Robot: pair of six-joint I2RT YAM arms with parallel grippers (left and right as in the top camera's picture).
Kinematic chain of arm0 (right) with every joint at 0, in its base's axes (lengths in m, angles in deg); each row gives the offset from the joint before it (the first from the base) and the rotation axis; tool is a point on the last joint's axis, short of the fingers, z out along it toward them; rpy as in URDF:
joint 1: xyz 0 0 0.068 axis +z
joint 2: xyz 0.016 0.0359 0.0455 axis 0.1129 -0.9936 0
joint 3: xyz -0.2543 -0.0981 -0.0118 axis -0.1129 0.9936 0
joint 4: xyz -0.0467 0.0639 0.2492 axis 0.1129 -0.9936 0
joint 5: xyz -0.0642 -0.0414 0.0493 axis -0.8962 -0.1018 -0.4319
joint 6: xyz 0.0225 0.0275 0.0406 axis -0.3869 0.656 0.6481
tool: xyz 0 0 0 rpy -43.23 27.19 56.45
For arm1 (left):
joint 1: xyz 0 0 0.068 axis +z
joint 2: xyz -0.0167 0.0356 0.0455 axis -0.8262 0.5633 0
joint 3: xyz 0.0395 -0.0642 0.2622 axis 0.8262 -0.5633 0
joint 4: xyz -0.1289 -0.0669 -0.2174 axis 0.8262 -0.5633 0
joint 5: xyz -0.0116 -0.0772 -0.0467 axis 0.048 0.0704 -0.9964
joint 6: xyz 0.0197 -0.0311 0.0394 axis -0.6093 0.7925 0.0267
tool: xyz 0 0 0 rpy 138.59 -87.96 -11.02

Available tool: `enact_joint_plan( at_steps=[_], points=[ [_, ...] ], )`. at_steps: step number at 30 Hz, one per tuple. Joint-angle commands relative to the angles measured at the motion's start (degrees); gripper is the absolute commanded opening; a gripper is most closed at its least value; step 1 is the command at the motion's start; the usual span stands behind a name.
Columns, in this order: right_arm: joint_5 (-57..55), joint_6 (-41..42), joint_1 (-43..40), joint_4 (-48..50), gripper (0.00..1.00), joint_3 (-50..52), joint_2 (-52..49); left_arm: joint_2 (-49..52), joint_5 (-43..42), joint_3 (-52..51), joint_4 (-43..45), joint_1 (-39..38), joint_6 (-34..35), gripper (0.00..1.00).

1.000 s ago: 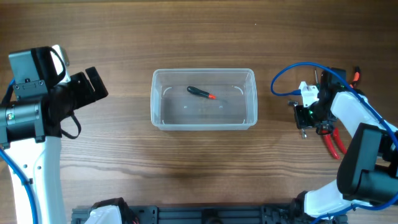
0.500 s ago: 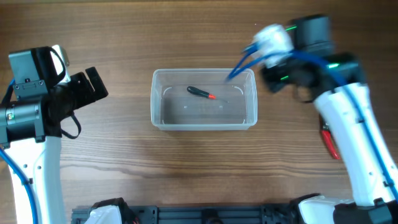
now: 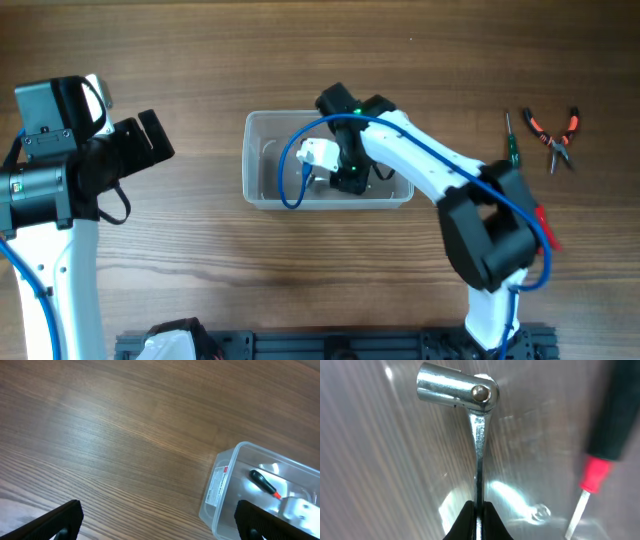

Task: Pack container
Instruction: 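Lower the wrench into the container and release it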

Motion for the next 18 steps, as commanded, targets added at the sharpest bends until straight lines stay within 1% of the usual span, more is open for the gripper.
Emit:
enact_joint_plan(
  at_steps=[1,2,3,6,7,9,11,12,13,16,17,18],
  points=[
    [1.2,0.5,-0.1,0.3,0.10,0.1,-0.5,-0.1,-0.9,0.3,0.0,0.4,0.5,1.00],
    [1.2,1.0,-0.1,0.3,0.18,0.1,-0.4,-0.1,-0.9,0.3,0.0,0.4,0.5,1.00],
    [1.2,3.0,-0.1,0.3,0.13,0.1,-0.4,-0.1,-0.9,0.3,0.0,0.4,0.5,1.00],
    [-0.2,8.8,-0.1,-0.7,0.15,-1.6,-0.3,-0.1,-0.9,0.3,0.0,0.4,0.5,1.00],
    [-1.4,10.1,-0.1,-2.0,0.21,-3.1,0.1,-0.1,-0.9,0.3,0.0,0.4,0.5,1.00],
    [-5.9,14.1,-0.3,-5.4,0.47,-7.2,1.8,-0.1,-0.9,0.3,0.0,0.4,0.5,1.00],
    [-11.2,20.6,-1.8,-9.0,0.50,-13.2,5.3,-0.1,-0.9,0.3,0.3,0.4,0.5,1.00],
    [-11.8,22.4,-2.7,-10.1,0.56,-15.2,7.0,-0.1,-0.9,0.3,0.3,0.4,0.5,1.00],
    [-13.0,25.9,-4.4,-11.4,1.00,-18.1,10.0,-0.1,-0.9,0.3,0.4,0.4,0.5,1.00],
    [-16.2,36.7,-11.6,-11.3,1.00,-20.8,19.6,-0.1,-0.9,0.3,0.4,0.4,0.5,1.00],
    [-16.5,41.9,-17.1,-11.3,1.00,-20.7,23.5,-0.1,-0.9,0.3,0.3,0.4,0.5,1.00],
    [-16.2,44.5,-20.6,-11.5,1.00,-20.7,24.9,-0.1,-0.9,0.3,0.3,0.4,0.5,1.00]
  ],
)
